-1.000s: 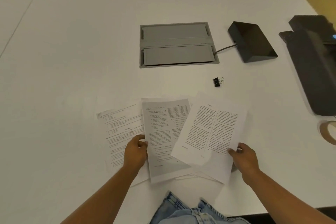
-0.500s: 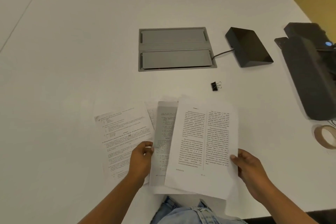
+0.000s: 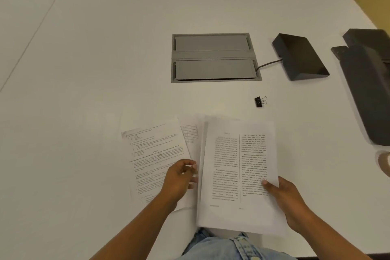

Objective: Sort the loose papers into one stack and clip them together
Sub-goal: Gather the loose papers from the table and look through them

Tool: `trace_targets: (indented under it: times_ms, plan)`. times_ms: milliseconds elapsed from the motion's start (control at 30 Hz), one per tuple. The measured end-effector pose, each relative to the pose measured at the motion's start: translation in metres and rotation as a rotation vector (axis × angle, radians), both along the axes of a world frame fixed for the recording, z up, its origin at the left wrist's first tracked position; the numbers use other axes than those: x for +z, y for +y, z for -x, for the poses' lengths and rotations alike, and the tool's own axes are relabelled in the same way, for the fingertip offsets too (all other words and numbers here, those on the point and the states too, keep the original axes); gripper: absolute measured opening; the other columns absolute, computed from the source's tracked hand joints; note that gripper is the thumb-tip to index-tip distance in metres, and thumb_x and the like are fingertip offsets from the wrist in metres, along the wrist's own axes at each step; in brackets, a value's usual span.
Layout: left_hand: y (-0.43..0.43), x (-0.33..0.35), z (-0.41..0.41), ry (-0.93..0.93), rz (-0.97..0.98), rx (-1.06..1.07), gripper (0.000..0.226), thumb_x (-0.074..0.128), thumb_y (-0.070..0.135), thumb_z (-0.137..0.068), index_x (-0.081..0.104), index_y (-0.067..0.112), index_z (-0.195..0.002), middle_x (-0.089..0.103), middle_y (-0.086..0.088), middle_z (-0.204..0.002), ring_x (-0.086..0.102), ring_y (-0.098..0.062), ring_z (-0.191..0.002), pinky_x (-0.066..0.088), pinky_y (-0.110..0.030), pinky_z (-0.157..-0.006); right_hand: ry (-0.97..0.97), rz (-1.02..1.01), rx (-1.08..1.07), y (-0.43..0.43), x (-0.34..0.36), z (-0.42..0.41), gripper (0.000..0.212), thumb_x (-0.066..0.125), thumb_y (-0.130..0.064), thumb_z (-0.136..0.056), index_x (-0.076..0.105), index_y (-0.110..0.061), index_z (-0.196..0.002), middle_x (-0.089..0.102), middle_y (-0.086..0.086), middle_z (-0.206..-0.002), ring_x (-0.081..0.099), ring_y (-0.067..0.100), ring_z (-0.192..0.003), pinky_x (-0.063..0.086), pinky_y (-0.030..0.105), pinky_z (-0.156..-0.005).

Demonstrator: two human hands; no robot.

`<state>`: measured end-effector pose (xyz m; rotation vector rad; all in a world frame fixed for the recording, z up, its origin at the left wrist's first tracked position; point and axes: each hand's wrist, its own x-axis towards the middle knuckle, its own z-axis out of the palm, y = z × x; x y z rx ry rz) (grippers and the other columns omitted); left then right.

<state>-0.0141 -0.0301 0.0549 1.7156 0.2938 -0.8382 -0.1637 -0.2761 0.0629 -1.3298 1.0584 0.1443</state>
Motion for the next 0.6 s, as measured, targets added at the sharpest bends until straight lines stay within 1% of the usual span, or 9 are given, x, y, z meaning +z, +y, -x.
trace_targets:
  times_ms: [67, 133, 200, 267, 300, 367, 433, 500, 600]
  plan:
    - [0.012, -0.011, -0.002, -0.164, -0.257, 0.019, 0.014, 0.067, 0.026, -0.092, 0.066, 0.018, -0.103, 0.070, -0.002, -0.101, 0.069, -0.021, -0.093, 0.052, -0.029, -0.074, 0.015, 0.050, -0.026, -0.001, -0.001, 0.003, 0.019, 0.065, -0.016, -0.090, 0.071, -0.015, -0.109, 0.078, -0.001, -0.099, 0.072, 0.021, -0.094, 0.054, 0.034, -0.081]
    - [0.030, -0.022, -0.004, -0.257, -0.471, 0.116, 0.033, 0.073, 0.031, -0.086, 0.063, 0.017, -0.114, 0.064, -0.005, -0.112, 0.063, -0.026, -0.105, 0.050, -0.033, -0.084, 0.025, 0.076, -0.053, -0.005, -0.001, 0.007, 0.017, 0.065, -0.014, -0.091, 0.071, -0.012, -0.107, 0.078, -0.003, -0.094, 0.072, 0.024, -0.091, 0.054, 0.033, -0.077]
    - [0.051, -0.031, -0.007, -0.235, -0.685, 0.211, 0.059, 0.078, 0.038, -0.079, 0.056, 0.012, -0.127, 0.055, -0.014, -0.127, 0.058, -0.034, -0.115, 0.050, -0.044, -0.093, 0.027, 0.078, -0.092, -0.009, -0.002, 0.011, 0.020, 0.066, -0.012, -0.090, 0.071, -0.010, -0.109, 0.078, 0.005, -0.098, 0.072, 0.030, -0.093, 0.055, 0.039, -0.083]
    - [0.070, -0.039, -0.008, -0.158, -0.901, 0.226, 0.085, 0.082, 0.048, -0.071, 0.047, 0.006, -0.135, 0.048, -0.020, -0.136, 0.051, -0.040, -0.122, 0.046, -0.053, -0.096, 0.022, 0.087, -0.127, -0.011, -0.002, 0.015, 0.023, 0.067, -0.011, -0.089, 0.070, -0.007, -0.111, 0.076, 0.011, -0.103, 0.071, 0.033, -0.096, 0.053, 0.047, -0.090]
    - [0.077, -0.042, -0.009, -0.126, -0.959, 0.225, 0.095, 0.082, 0.053, -0.067, 0.043, 0.003, -0.137, 0.045, -0.023, -0.137, 0.048, -0.041, -0.124, 0.045, -0.055, -0.098, 0.021, 0.094, -0.142, -0.013, -0.002, 0.016, 0.024, 0.067, -0.011, -0.089, 0.069, -0.007, -0.112, 0.075, 0.012, -0.106, 0.070, 0.034, -0.097, 0.052, 0.050, -0.093]
    - [0.084, -0.044, -0.012, -0.096, -1.003, 0.210, 0.108, 0.082, 0.061, -0.061, 0.037, 0.000, -0.139, 0.041, -0.025, -0.140, 0.043, -0.042, -0.127, 0.042, -0.056, -0.101, 0.018, 0.109, -0.157, -0.015, -0.002, 0.020, 0.027, 0.066, -0.011, -0.089, 0.068, -0.006, -0.115, 0.073, 0.012, -0.109, 0.068, 0.034, -0.101, 0.048, 0.053, -0.098]
    - [0.087, -0.048, -0.017, -0.076, -1.019, 0.214, 0.118, 0.082, 0.066, -0.056, 0.032, 0.001, -0.141, 0.036, -0.026, -0.144, 0.039, -0.043, -0.130, 0.038, -0.055, -0.105, 0.011, 0.121, -0.159, -0.015, -0.002, 0.023, 0.027, 0.066, -0.011, -0.089, 0.068, -0.007, -0.116, 0.073, 0.011, -0.111, 0.068, 0.033, -0.102, 0.047, 0.053, -0.100]
    - [0.089, -0.048, -0.021, -0.010, -1.048, 0.240, 0.127, 0.080, 0.073, -0.049, 0.030, 0.003, -0.142, 0.030, -0.025, -0.147, 0.036, -0.042, -0.132, 0.034, -0.053, -0.107, 0.013, 0.132, -0.159, -0.014, -0.003, 0.024, 0.027, 0.066, -0.012, -0.089, 0.068, -0.009, -0.115, 0.073, 0.010, -0.111, 0.068, 0.032, -0.102, 0.047, 0.051, -0.100]
    - [0.096, -0.045, -0.025, 0.012, -1.070, 0.230, 0.127, 0.081, 0.075, -0.044, 0.033, 0.002, -0.137, 0.040, -0.026, -0.139, 0.041, -0.041, -0.127, 0.037, -0.052, -0.103, 0.001, 0.136, -0.169, -0.012, -0.001, 0.025, 0.027, 0.066, -0.011, -0.089, 0.068, -0.008, -0.116, 0.073, 0.010, -0.111, 0.068, 0.032, -0.103, 0.046, 0.052, -0.101]
